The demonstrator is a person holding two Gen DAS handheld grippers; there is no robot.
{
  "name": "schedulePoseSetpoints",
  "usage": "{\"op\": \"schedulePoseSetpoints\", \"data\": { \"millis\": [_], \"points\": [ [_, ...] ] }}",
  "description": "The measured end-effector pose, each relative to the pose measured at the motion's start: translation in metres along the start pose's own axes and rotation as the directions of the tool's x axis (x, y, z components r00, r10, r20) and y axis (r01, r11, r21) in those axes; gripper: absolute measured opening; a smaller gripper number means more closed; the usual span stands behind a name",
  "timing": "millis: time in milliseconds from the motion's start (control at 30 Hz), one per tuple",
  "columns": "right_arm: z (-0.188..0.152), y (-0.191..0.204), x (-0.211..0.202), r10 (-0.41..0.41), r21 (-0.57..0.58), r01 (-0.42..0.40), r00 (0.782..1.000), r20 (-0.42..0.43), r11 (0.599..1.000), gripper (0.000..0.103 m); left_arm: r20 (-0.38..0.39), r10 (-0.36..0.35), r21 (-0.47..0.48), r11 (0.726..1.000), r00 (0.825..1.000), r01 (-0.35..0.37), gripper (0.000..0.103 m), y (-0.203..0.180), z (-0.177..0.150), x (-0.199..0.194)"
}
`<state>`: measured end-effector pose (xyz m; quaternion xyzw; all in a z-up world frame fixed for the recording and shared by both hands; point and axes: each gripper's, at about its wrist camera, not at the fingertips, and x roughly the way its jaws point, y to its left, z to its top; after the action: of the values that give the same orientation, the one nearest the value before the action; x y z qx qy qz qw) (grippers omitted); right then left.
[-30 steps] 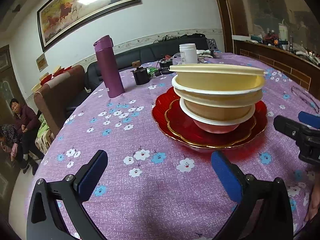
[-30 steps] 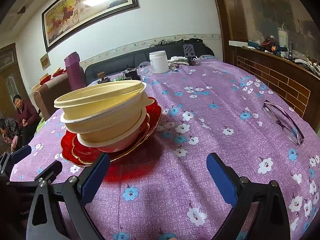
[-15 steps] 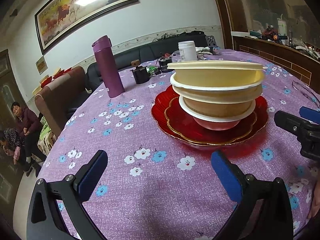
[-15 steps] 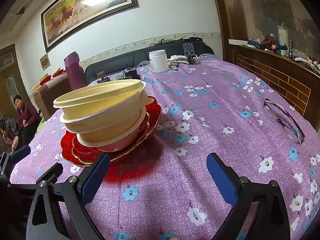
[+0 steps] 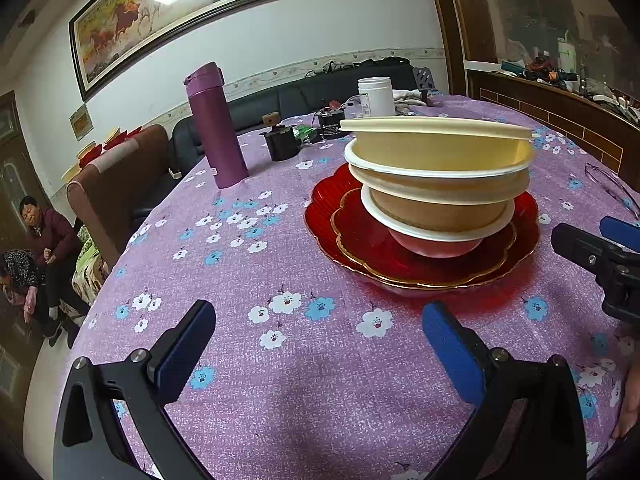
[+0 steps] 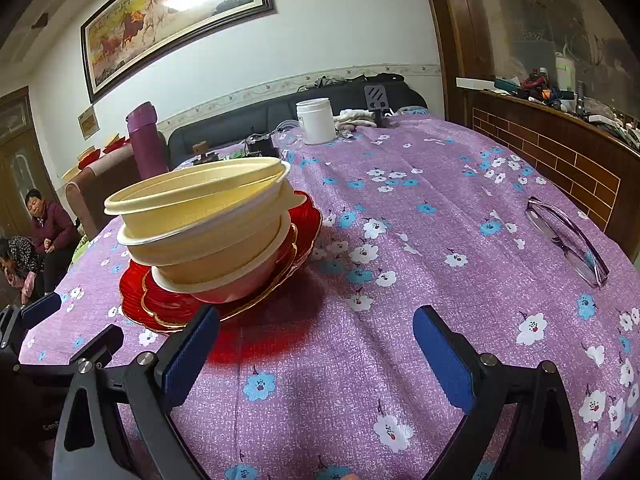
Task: Organize plates and bowls
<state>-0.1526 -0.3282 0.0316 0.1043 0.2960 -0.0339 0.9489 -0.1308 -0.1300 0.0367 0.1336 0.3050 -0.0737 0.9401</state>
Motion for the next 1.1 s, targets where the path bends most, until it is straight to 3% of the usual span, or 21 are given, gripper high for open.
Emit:
{"op": "schedulePoseSetpoints", "data": {
  "millis": [1100],
  "points": [
    [-0.0003,-0.0007,0.0027,-0.006,-0.001,0.006,1.000,-0.011,1.000,0.099,-0.015,-0.015,0.000,1.000,1.000,0.015,0.103,0.0029,-0.0009,0.0016]
  ]
}}
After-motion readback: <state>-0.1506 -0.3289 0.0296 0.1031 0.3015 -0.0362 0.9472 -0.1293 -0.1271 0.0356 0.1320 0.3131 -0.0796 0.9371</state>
